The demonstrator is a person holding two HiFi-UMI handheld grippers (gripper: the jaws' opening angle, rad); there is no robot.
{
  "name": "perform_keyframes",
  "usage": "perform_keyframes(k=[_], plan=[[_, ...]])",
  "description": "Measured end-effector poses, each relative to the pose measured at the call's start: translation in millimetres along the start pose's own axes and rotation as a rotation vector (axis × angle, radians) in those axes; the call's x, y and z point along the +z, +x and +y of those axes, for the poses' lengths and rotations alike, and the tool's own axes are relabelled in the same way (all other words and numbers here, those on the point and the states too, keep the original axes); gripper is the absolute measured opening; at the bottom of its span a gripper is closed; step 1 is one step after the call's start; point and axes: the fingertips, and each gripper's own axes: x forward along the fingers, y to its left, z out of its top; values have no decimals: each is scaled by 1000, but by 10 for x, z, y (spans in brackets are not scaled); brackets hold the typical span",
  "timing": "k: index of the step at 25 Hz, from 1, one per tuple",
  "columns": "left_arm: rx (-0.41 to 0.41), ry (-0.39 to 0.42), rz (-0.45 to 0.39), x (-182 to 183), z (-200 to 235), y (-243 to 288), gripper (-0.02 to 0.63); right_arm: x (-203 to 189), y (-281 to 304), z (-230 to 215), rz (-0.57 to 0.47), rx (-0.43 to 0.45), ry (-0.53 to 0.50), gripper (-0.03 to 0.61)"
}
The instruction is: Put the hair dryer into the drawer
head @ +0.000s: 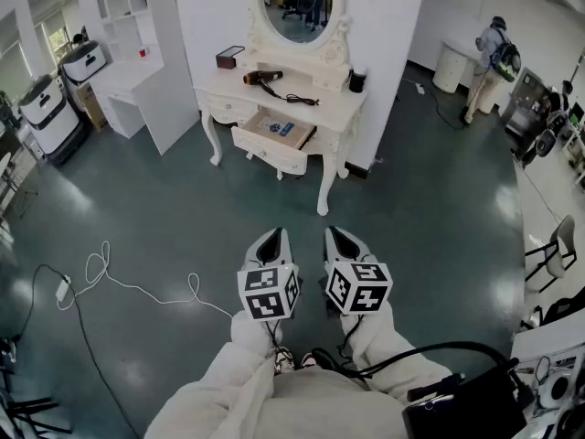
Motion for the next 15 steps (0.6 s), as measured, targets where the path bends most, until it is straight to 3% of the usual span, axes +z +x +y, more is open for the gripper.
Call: perform_keyframes(k=[15], plan=[[21,24,-12,65,276,3,-5,-38,187,159,4,6,40,61]])
